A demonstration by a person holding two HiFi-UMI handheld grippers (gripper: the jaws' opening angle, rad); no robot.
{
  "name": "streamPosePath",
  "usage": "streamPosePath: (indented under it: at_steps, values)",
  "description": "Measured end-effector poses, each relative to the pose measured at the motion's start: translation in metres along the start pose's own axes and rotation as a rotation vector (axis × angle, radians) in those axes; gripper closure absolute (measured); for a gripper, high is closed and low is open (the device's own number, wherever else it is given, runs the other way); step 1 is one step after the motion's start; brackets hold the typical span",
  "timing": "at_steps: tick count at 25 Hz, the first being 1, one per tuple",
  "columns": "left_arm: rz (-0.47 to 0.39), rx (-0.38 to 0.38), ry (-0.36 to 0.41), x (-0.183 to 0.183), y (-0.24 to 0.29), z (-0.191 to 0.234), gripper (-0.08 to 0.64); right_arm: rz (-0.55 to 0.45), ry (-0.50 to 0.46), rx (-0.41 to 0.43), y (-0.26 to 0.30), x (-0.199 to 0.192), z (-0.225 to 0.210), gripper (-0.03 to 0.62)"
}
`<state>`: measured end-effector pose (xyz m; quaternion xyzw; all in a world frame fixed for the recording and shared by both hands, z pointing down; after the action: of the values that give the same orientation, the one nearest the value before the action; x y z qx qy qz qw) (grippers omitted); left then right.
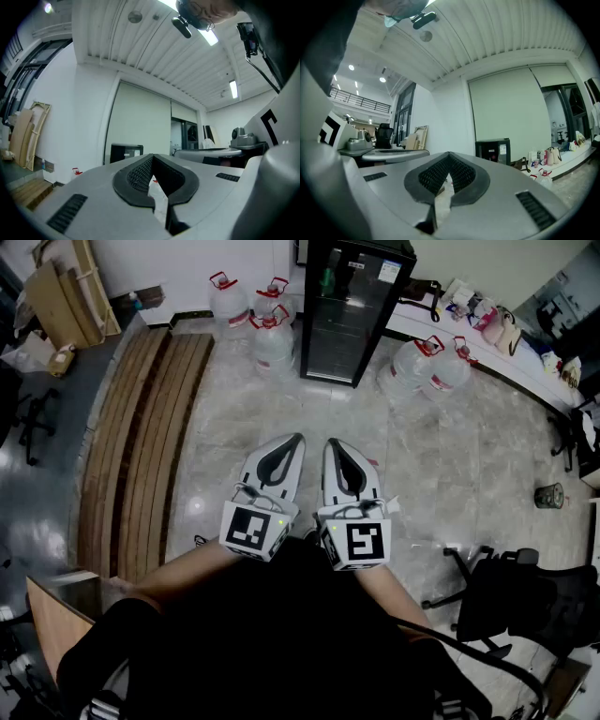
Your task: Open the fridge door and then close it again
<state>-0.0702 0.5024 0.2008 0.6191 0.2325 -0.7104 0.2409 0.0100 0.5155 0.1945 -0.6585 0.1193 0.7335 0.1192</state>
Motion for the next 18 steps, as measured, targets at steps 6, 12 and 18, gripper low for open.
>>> streamPosePath:
  at_steps: [6,12,18]
  values:
    - [0.006,0.038,-0.007,-0.007,0.011,-0.013,0.554,-0.035,-0.004,0.028,-0.007,-0.006,-0.017,0.577]
    - [0.032,0.118,-0.046,-0.022,0.020,-0.019,0.553,-0.031,0.049,0.052,-0.015,-0.015,-0.042,0.577]
    - [0.053,0.150,-0.055,-0.034,0.044,-0.005,0.554,-0.019,0.099,0.045,0.008,-0.033,-0.072,0.577]
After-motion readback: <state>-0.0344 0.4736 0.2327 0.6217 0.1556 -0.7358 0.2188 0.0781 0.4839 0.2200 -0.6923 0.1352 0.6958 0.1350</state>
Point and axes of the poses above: the fingertips, and each gripper's own axes: y forward along the fingers, z to its left, x out of its top, the point moved 3 cm from there along -y, backward along the fingers, and after that the axes turned 7 degrees about -y, right-handed, at the moved point
